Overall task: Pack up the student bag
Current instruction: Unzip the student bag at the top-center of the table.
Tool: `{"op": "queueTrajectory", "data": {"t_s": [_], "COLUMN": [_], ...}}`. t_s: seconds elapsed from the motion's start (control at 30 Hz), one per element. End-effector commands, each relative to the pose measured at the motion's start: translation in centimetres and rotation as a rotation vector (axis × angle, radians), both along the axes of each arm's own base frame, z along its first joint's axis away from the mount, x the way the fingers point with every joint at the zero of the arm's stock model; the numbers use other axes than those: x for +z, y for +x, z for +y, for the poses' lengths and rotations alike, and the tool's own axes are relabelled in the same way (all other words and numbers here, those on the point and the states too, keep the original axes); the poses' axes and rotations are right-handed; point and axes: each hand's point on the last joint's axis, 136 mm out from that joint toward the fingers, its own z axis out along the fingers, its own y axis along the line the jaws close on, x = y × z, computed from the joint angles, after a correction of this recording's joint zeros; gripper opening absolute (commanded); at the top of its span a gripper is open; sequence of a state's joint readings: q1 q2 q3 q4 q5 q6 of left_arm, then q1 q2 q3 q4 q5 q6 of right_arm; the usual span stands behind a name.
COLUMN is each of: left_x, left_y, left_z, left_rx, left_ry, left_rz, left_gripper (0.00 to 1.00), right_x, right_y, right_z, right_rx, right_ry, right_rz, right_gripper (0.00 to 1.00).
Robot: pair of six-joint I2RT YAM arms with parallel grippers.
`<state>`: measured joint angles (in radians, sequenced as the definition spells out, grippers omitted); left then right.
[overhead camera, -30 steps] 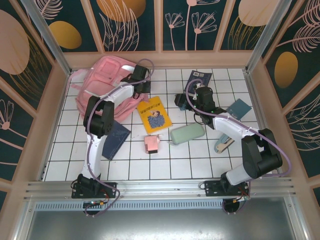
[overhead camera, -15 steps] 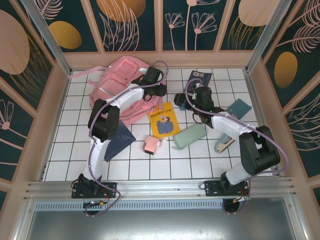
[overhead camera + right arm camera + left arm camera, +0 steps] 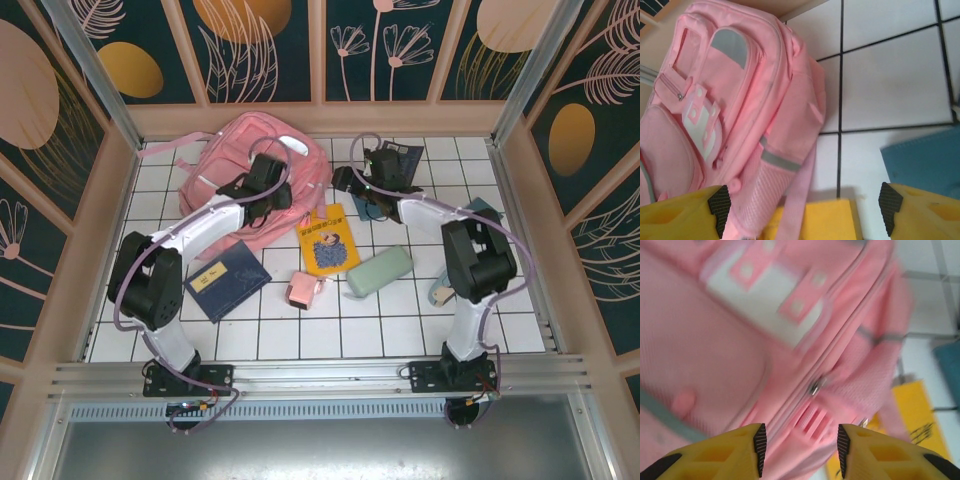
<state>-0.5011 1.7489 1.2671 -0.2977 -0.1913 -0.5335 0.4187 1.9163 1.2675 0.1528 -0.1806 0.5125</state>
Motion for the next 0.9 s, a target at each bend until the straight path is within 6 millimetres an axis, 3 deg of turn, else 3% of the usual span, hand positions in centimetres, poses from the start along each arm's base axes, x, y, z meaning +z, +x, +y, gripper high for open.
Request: {"op": "queueTrajectory", "data": {"t_s": [0.0,0.17,0.33,0.43,0.5,0.63,0.77,0.87], "left_x": [-3.6,-7.1,-9.3,-9.6,-9.8,-10.3,-9.6,-8.4], "left_y": [-2.3,-3.9,-4.9,-4.7,-4.4,-3.7,-2.4,-1.3], "left_z": [0.4,0.5,2.3,4.6,6.5,9.8,11.8,12.0], "left_rx": [0.080,0.140,0.218,0.253,0.280,0.329,0.348,0.329], "left_ry": [-0.093,-0.152,-0.092,0.007,0.048,0.093,0.148,0.172], "left_rz": [0.093,0.171,0.216,0.203,0.198,0.198,0.163,0.116], "left_gripper": [0.43,0.42,0.39,0.36,0.35,0.35,0.35,0.36], "right_x": [-1.7,-4.0,-6.2,-7.1,-7.0,-6.4,-3.7,-1.2], "right_y": [1.5,4.0,4.3,4.0,3.9,3.6,3.2,2.7], "right_z": [1.7,4.1,6.0,6.6,7.1,7.9,8.0,7.5], "right_rx": [0.021,0.052,0.087,0.096,0.107,0.141,0.145,0.124], "right_ry": [0.009,0.018,0.039,0.033,0.054,0.087,0.130,0.163], "right_rz": [0.045,0.091,0.161,0.173,0.172,0.177,0.140,0.107], "right_gripper": [0.78,0.77,0.70,0.54,0.44,0.02,0.00,0.00]}}
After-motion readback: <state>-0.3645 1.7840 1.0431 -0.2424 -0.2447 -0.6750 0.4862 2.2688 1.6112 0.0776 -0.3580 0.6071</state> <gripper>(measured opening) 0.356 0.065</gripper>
